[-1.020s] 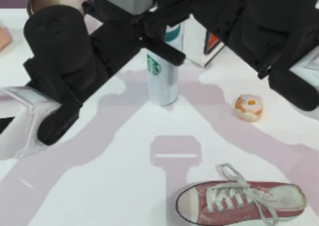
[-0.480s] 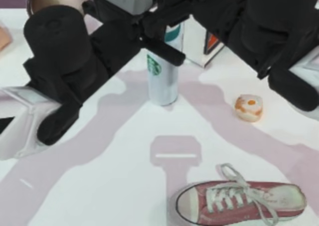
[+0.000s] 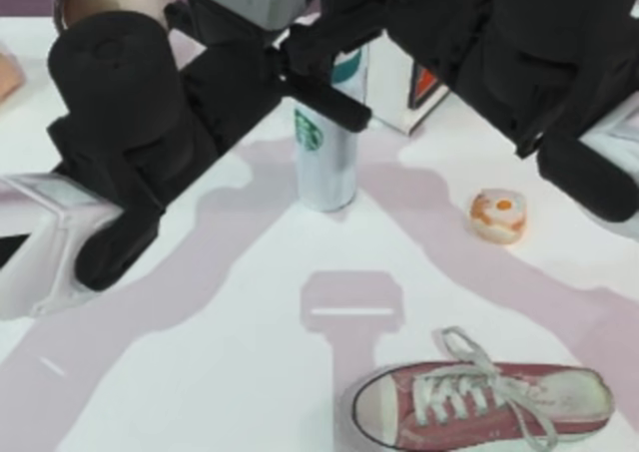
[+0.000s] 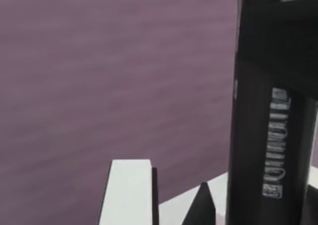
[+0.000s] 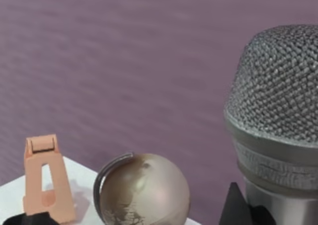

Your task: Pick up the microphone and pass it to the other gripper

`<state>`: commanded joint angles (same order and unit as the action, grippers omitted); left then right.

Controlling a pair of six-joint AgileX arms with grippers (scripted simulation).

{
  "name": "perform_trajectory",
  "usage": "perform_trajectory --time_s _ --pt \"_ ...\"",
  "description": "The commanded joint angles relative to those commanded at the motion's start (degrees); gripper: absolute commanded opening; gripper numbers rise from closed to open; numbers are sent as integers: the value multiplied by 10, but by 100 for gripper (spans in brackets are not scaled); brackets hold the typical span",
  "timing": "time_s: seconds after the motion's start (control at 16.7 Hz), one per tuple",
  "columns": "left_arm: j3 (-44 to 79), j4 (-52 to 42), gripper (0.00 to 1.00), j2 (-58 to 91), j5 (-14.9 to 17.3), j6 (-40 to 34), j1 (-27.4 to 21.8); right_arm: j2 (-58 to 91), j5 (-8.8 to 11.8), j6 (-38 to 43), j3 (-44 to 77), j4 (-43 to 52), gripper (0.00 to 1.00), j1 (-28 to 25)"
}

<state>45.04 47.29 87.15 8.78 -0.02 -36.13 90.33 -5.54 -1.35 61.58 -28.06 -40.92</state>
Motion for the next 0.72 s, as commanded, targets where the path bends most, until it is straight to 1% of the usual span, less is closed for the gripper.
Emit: perform_trajectory --time_s 0.24,0.3,0.72 --pt "0 0 98 0 0 0 0 0 0 0 0 0 0 0" --pt "0 0 100 0 0 0 0 0 0 0 0 0 0 0" --pt "0 0 100 0 0 0 0 0 0 0 0 0 0 0"
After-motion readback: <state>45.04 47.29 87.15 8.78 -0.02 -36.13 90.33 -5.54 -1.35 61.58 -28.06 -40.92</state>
